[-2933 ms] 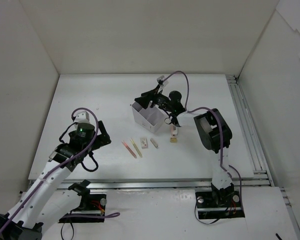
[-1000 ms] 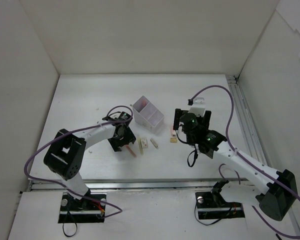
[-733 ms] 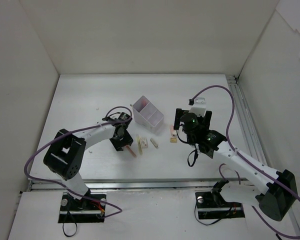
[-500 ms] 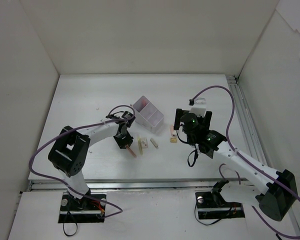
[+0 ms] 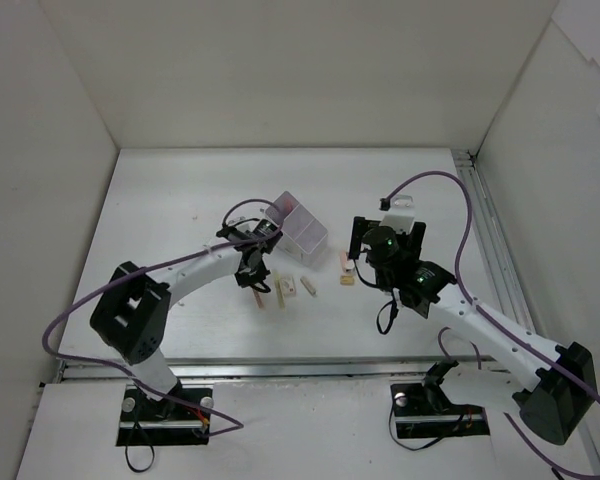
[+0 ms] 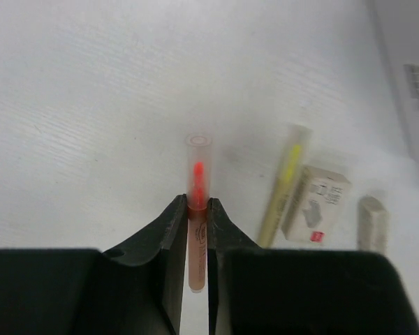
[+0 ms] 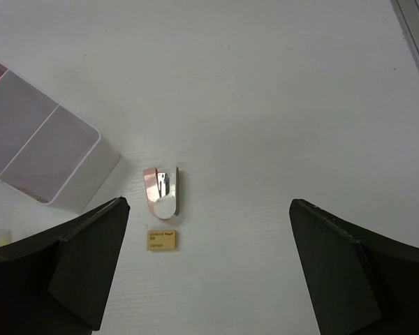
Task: Sort the stationery into containers
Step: Pick up the pen from the center of the board, then place the pen in the storage box.
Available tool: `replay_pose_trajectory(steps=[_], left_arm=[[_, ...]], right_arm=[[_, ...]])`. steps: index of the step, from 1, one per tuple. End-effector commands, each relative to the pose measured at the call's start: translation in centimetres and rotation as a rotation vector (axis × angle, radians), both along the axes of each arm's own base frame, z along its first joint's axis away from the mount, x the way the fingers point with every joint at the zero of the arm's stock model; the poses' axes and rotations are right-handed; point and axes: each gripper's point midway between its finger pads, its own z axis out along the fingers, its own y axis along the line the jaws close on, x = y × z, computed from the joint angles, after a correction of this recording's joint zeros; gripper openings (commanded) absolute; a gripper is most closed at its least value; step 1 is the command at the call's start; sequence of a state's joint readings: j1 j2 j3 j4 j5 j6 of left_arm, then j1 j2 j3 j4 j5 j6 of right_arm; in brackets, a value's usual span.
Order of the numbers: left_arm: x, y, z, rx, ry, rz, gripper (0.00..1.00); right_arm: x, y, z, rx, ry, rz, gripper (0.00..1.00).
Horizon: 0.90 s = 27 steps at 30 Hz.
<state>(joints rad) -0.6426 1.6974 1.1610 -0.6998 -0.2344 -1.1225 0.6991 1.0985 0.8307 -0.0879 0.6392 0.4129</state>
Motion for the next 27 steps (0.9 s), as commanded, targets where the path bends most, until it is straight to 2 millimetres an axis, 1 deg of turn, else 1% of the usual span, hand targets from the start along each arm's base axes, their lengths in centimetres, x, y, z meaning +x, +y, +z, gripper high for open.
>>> replay_pose_trajectory(steps=[1, 2, 3, 4, 5, 6, 7, 8, 9, 10, 11, 12, 13, 14, 15, 16, 17, 18, 19, 20, 22, 23, 25, 26, 27], left_arm=[[3.2, 0.7, 9.0, 0.078, -0.301, -0.069, 0.0], [3.8, 0.9, 10.5, 0.089, -0.352, -0.076, 0.0], [4.6, 1.2, 13.0, 0.105, -0.448, -0.067, 0.0], [5.2, 1.1, 14.8, 0.108, -0.511, -0.07, 0.0], [5.4, 0.9, 16.3, 0.139, -0.569, -0.121, 0.0], [6.4, 1.4, 19.0, 0.134, -0.689, -0.083, 0.0], [6.7, 1.2, 20.1, 0.136, -0.744, -0.096, 0.0], [6.8, 1.7, 22.2, 0.169, -0.815, -0.146, 0.0], [7.9, 1.0, 25.1, 0.113, -0.947, -0.125, 0.0], [8.0, 1.1, 24.5, 0.136, -0.979, -0.156, 0.0], [8.2, 0.9, 25.8, 0.127, -1.053, -0.168, 0.0], [8.5, 0.5, 27.1, 0.134, -1.16, -0.218, 0.0], [8.5, 0.2, 27.7, 0.139, -1.206, -0.246, 0.0], [8.6, -0.6, 28.1, 0.132, -1.248, -0.295, 0.0], [8.9, -0.8, 29.1, 0.16, -1.302, -0.315, 0.0], [9.1, -1.0, 29.4, 0.174, -1.316, -0.326, 0.0], [9.6, -1.8, 28.9, 0.182, -1.317, -0.365, 0.0], [9.8, -2.2, 29.6, 0.202, -1.347, -0.388, 0.0], [10.2, -2.2, 29.6, 0.208, -1.358, -0.403, 0.0], [10.1, -3.9, 29.5, 0.165, -1.381, -0.484, 0.0], [10.5, -3.9, 30.1, 0.173, -1.425, -0.534, 0.0], [10.4, -4.9, 30.3, 0.14, -1.453, -0.594, 0.0], [11.0, -5.0, 30.3, 0.135, -1.471, -0.635, 0.0], [10.9, -6.0, 30.2, 0.108, -1.485, -0.684, 0.0], [11.3, -6.0, 30.2, 0.107, -1.49, -0.696, 0.0]], right_arm=[[0.4, -0.4, 1.5, 0.013, -0.048, -0.015, 0.98], [0.4, -0.3, 1.5, 0.012, -0.047, -0.012, 0.98], [0.5, -0.3, 1.5, 0.008, -0.049, -0.008, 0.98], [0.5, -0.3, 1.5, 0.004, -0.047, -0.009, 0.98], [0.5, -0.3, 1.5, 0.001, -0.047, -0.007, 0.98], [0.6, -0.3, 1.5, -0.003, -0.05, -0.005, 0.98], [0.6, -0.4, 1.5, -0.007, -0.051, -0.007, 0.98], [0.6, -0.4, 1.4, -0.013, -0.051, -0.004, 0.98], [0.7, -0.4, 1.4, -0.011, -0.057, -0.006, 0.98], [0.7, -0.5, 1.5, -0.012, -0.062, -0.008, 0.98], [0.7, -0.5, 1.6, -0.008, -0.068, -0.011, 0.98], [0.7, -0.7, 1.6, -0.011, -0.072, -0.012, 0.98], [0.7, -0.9, 1.7, -0.011, -0.077, -0.018, 0.98], [0.6, -0.9, 1.7, -0.013, -0.079, -0.017, 0.98], [0.8, -0.9, 2.0, -0.001, -0.102, -0.022, 0.98], [0.7, -0.9, 2.3, 0.004, -0.11, -0.02, 0.98], [0.7, -1.1, 2.3, 0.002, -0.112, -0.027, 0.98], [0.7, -1.2, 2.4, 0.004, -0.118, -0.027, 0.98], [0.6, -1.2, 2.5, 0.007, -0.122, -0.024, 0.98], [0.6, -1.4, 2.5, 0.002, -0.123, -0.028, 0.98], [0.6, -1.4, 2.4, -0.006, -0.123, -0.024, 0.98], [0.7, -1.5, 2.4, -0.011, -0.123, -0.028, 0.98], [0.7, -1.4, 2.3, -0.013, -0.119, -0.025, 0.98], [0.8, -1.4, 2.2, -0.015, -0.116, -0.026, 0.98], [0.8, -1.4, 2.1, -0.018, -0.113, -0.023, 0.98]])
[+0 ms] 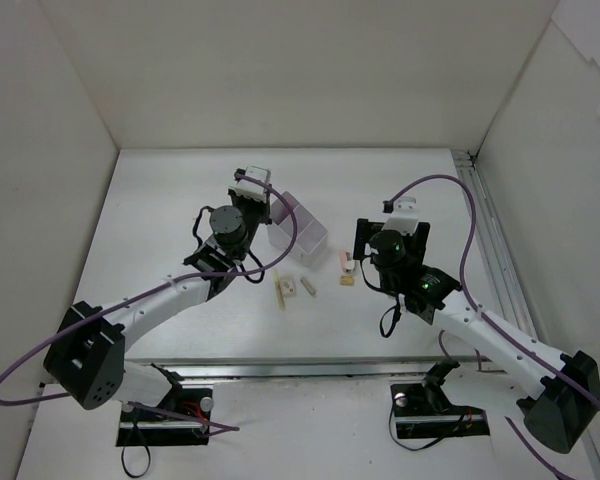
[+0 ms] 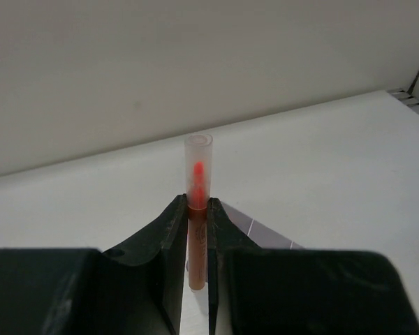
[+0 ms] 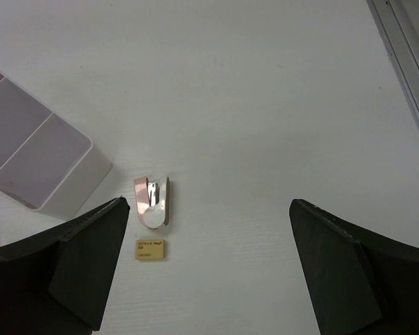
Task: Sort the stationery into containers
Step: Place the pen in the storage box.
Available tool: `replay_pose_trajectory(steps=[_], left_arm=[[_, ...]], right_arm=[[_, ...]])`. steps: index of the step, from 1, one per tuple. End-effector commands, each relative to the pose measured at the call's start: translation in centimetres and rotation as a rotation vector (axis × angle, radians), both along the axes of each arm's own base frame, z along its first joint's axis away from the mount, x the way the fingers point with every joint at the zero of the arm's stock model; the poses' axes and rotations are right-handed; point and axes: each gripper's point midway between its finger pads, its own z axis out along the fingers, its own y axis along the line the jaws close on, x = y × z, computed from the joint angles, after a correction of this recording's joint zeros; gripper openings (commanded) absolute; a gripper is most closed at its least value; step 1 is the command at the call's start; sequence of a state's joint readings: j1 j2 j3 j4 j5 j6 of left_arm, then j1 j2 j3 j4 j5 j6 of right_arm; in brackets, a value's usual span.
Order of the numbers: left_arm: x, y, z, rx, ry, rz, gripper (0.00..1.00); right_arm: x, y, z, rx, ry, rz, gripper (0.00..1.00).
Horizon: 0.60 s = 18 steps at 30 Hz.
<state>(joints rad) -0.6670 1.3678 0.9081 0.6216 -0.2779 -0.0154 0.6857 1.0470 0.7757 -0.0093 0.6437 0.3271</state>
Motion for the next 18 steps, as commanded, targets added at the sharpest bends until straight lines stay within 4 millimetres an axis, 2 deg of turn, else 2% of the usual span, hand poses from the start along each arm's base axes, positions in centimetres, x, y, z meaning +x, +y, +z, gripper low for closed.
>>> replay_pose_trajectory(steps=[1, 2, 3, 7, 8, 9, 13, 18], left_arm=[[0.6, -1.4, 5.4, -0.039, -0.192, -0.134, 0.0], [0.4, -2.4, 5.1, -0.031, -0.189, -0.182, 0.0], [0.9, -2.2, 5.2, -0.028, -0.186, -0.186, 0.0], [1.5, -3.6, 4.2, -0.047, -0.164, -0.325, 0.0], [1.8, -4.2, 3.5, -0.051, -0.145, -0.362, 0.0], [2.3, -4.2, 3.8, -0.051, -0.15, -0.363, 0.0], [3.5, -5.4, 2.6, -0.015, -0.115, -0.388, 0.0], [4.8, -5.0, 0.9, -0.023, -0.07, -0.384, 0.0]], right_arm=[[0.7, -0.5, 1.6, 0.013, -0.062, -0.036, 0.98], [0.7, -0.5, 1.5, 0.013, -0.061, -0.037, 0.98], [0.7, -0.5, 1.7, 0.013, -0.065, -0.039, 0.98], [0.6, -1.0, 1.8, 0.0, -0.07, -0.051, 0.98], [0.6, -1.1, 1.7, -0.003, -0.071, -0.053, 0.98], [0.6, -1.2, 1.7, -0.01, -0.07, -0.058, 0.98], [0.7, -1.5, 1.7, -0.022, -0.071, -0.069, 0.98], [0.8, -1.7, 1.5, -0.036, -0.064, -0.077, 0.98]])
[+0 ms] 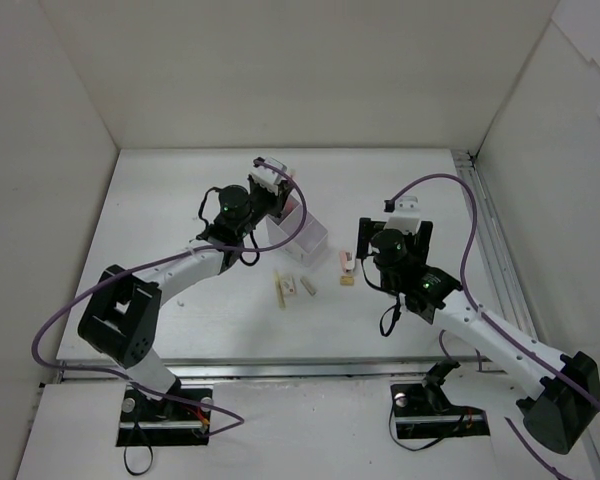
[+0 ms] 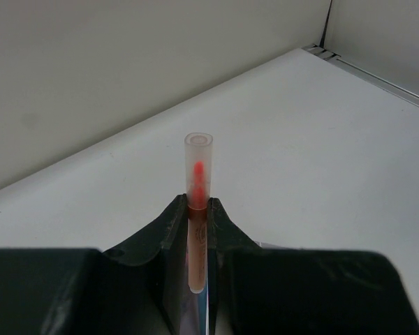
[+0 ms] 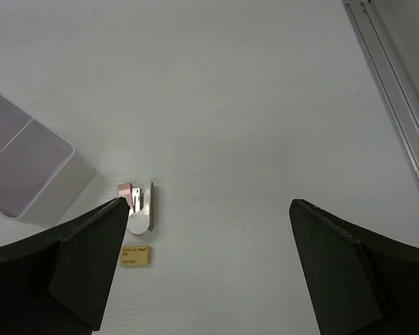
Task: Sort the stationery into containers
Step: Place the pen in the storage box.
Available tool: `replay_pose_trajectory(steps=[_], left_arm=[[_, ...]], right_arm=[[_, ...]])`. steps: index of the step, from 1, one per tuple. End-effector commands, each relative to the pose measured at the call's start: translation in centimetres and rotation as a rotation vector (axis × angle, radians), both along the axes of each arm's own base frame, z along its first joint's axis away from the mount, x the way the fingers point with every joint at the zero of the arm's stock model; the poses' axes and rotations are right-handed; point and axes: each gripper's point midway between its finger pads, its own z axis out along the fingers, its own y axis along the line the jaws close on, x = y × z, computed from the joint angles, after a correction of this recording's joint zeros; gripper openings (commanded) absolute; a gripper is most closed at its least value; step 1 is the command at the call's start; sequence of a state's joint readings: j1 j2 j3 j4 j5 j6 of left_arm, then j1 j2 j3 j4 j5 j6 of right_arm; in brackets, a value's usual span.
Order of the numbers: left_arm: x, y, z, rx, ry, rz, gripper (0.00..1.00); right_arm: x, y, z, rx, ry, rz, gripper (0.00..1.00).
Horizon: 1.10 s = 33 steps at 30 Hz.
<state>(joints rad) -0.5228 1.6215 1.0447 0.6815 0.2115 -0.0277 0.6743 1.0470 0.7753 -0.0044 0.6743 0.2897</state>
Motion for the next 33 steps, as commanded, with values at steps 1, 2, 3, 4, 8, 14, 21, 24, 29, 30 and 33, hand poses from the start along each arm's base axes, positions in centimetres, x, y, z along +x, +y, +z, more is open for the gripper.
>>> replay_pose_trajectory(steps=[1, 2, 3, 4, 8, 14, 21, 24, 29, 30, 33], left_arm=[[0.3, -0.4, 3.9, -0.076, -0.083, -0.048, 0.0], [0.3, -0.6, 3.4, -0.068, -0.074, -0.062, 0.0], [0.3, -0.7, 3.1, -0.066, -0.066, -0.064, 0.0], [0.6, -0.7, 2.4, -0.059, -0.052, -0.056, 0.0], [1.2, -0.8, 1.6, -0.054, -0.035, -0.046, 0.0], [2.5, -0.2, 0.5, -0.03, -0.032, -0.002, 0.0], [2.9, 0.5, 0.2, -0.034, -0.025, 0.027, 0.0], [3.0, 0.9, -0.4, -0.048, 0.02, 0.058, 0.0], [2.2, 1.4, -0.3, -0.055, 0.062, 0.068, 0.36], [2.0, 1.5, 0.1, -0.059, 0.055, 0.066, 0.47], [1.4, 1.7, 0.4, -0.069, 0.052, 0.064, 0.54]], right_arm=[[0.6, -0.6, 1.1, -0.003, -0.05, -0.044, 0.98], [0.7, -0.5, 1.1, -0.003, -0.05, -0.042, 0.98], [0.8, -0.6, 0.9, -0.01, -0.043, -0.045, 0.98], [0.8, -0.5, 0.8, -0.012, -0.04, -0.042, 0.98], [1.0, -0.3, 0.6, -0.02, -0.031, -0.036, 0.98], [1.0, -0.6, 0.5, -0.03, -0.031, -0.045, 0.98], [1.2, -0.6, 0.3, -0.041, -0.021, -0.048, 0.98], [1.2, -0.5, 0.2, -0.042, -0.02, -0.047, 0.98], [1.2, -0.3, 0.2, -0.035, -0.018, -0.037, 0.98], [1.3, -0.3, 0.3, -0.03, -0.019, -0.036, 0.98], [1.2, -0.2, 0.4, -0.021, -0.021, -0.027, 0.98]])
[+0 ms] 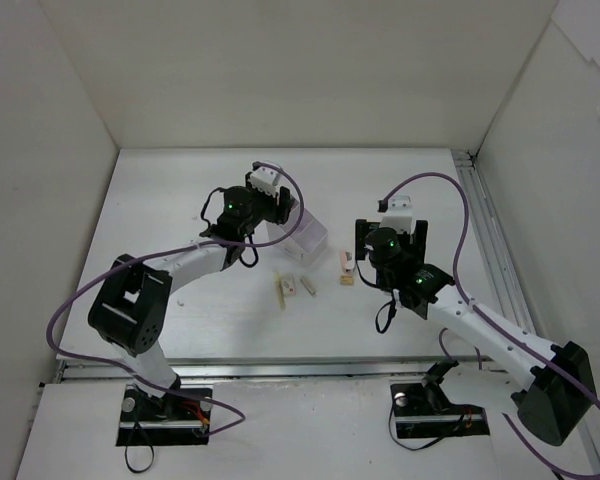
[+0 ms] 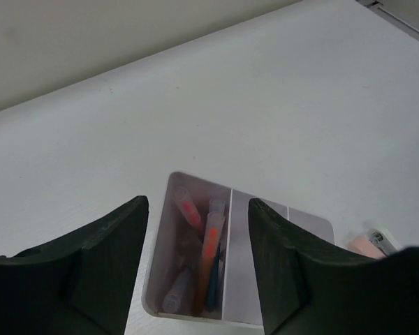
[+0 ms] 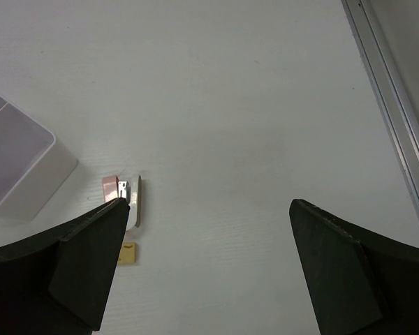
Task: Sort the stationery into containers
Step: Place the pen in the storage box, then pick up the pen from the center of the board.
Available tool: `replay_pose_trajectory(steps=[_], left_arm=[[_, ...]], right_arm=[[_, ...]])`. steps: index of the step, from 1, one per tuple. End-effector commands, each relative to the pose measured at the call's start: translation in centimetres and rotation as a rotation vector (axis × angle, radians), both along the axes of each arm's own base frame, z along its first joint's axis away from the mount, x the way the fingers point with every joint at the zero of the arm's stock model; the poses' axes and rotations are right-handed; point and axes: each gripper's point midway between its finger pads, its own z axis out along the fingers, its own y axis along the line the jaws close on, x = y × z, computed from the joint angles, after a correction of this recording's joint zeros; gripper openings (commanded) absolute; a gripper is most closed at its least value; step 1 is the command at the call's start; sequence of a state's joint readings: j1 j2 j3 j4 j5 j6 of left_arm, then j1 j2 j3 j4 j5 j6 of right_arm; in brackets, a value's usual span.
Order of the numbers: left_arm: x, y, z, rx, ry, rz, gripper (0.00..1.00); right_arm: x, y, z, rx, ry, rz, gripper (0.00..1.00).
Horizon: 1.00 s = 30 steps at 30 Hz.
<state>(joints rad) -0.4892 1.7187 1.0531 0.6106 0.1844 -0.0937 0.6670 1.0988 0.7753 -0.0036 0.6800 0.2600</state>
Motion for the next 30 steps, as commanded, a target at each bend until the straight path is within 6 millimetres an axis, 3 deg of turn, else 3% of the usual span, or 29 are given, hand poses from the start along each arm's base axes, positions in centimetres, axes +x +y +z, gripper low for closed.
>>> replay_pose_trajectory(steps=[1, 5, 6, 7, 8, 9, 11, 12, 13, 14, 15, 16, 17, 18, 19, 20, 21, 22, 23, 24, 25, 26, 27, 29, 30], left_arm=[[-0.8, 0.5, 7.4, -0.104, -0.14, 0.0, 0.56], [-3.0, 0.7, 9.9, -0.147, -0.146, -0.04, 0.73], [-4.2, 1.1, 12.2, -0.17, -0.183, -0.054, 0.92], [-5.2, 1.1, 12.4, -0.173, -0.168, -0.059, 1.0], [-5.8, 1.5, 12.9, -0.179, -0.162, -0.051, 1.0], [-7.8, 1.3, 14.9, -0.204, -0.178, -0.069, 1.0], [-8.9, 2.6, 14.2, -0.217, -0.073, 0.007, 1.0], [-10.1, 3.8, 15.5, -0.245, -0.063, 0.039, 1.0], [-10.5, 5.4, 13.7, -0.222, 0.022, 0.122, 1.0], [-11.8, 6.4, 14.5, -0.292, 0.058, 0.161, 1.0], [-12.2, 7.9, 13.9, -0.305, 0.091, 0.237, 1.0], [-12.9, 9.8, 11.0, -0.269, 0.168, 0.34, 1.0], [-14.1, 11.1, 11.4, -0.34, 0.194, 0.395, 1.0], [-14.9, 12.1, 10.3, -0.347, 0.234, 0.448, 1.0], [-16.0, 14.0, 7.7, -0.3, 0.294, 0.539, 1.0], [-17.2, 15.1, 7.7, -0.318, 0.301, 0.571, 1.0], [-17.9, 15.8, 6.9, -0.344, 0.337, 0.612, 1.0], [-19.2, 17.1, 4.9, -0.308, 0.385, 0.67, 1.0], [-20.0, 17.7, 4.3, -0.316, 0.405, 0.697, 1.0], [-20.9, 18.4, 4.4, -0.358, 0.411, 0.717, 1.0], [-22.0, 19.3, 3.0, -0.33, 0.443, 0.754, 1.0], [-22.8, 19.8, 3.2, -0.36, 0.437, 0.764, 1.0], [-23.2, 20.2, 2.8, -0.366, 0.445, 0.775, 1.0], [-24.2, 20.7, 2.2, -0.388, 0.45, 0.781, 1.0], [-24.6, 20.8, 1.8, -0.386, 0.459, 0.781, 1.0]], right_arm=[[0.7, 0.2, 1.8, 0.039, -0.063, -0.015, 0.98], [0.7, 1.6, 2.5, 0.055, -0.057, 0.075, 0.98], [0.6, 2.1, 2.8, 0.051, -0.056, 0.098, 0.98], [0.5, 2.5, 3.2, 0.048, -0.053, 0.125, 0.98], [0.2, 3.5, 3.1, 0.045, -0.039, 0.172, 0.98], [-0.1, 4.1, 3.1, 0.025, -0.011, 0.211, 0.98], [-0.8, 6.6, 2.1, 0.025, 0.066, 0.339, 0.98], [-1.2, 7.6, 2.3, 0.029, 0.106, 0.389, 0.98], [-1.5, 8.5, 2.1, 0.035, 0.137, 0.43, 0.98], [-2.5, 10.9, 0.9, 0.042, 0.203, 0.534, 0.98], [-3.0, 12.1, 1.2, 0.055, 0.231, 0.579, 0.98], [-3.4, 13.1, 0.9, 0.065, 0.252, 0.616, 0.98], [-4.6, 15.3, -0.2, 0.081, 0.305, 0.705, 0.98], [-4.8, 16.3, -0.2, 0.092, 0.321, 0.735, 0.98], [-5.7, 17.6, -0.6, 0.094, 0.339, 0.775, 0.98], [-5.9, 18.6, -2.3, 0.075, 0.389, 0.792, 0.98], [-5.7, 19.5, -2.1, 0.071, 0.387, 0.797, 0.98], [-6.0, 20.2, -2.5, 0.053, 0.402, 0.812, 0.98], [-6.7, 21.5, -3.8, 0.018, 0.43, 0.84, 0.98], [-6.6, 22.5, -3.5, 0.008, 0.417, 0.854, 0.98], [-7.2, 23.5, -4.8, -0.026, 0.443, 0.872, 0.98], [-7.3, 24.1, -5.1, -0.032, 0.448, 0.869, 0.98], [-6.8, 25.0, -4.7, -0.03, 0.432, 0.86, 0.98], [-6.5, 26.0, -6.1, -0.045, 0.457, 0.839, 0.98], [-6.2, 26.8, -5.8, -0.039, 0.446, 0.836, 0.98]])
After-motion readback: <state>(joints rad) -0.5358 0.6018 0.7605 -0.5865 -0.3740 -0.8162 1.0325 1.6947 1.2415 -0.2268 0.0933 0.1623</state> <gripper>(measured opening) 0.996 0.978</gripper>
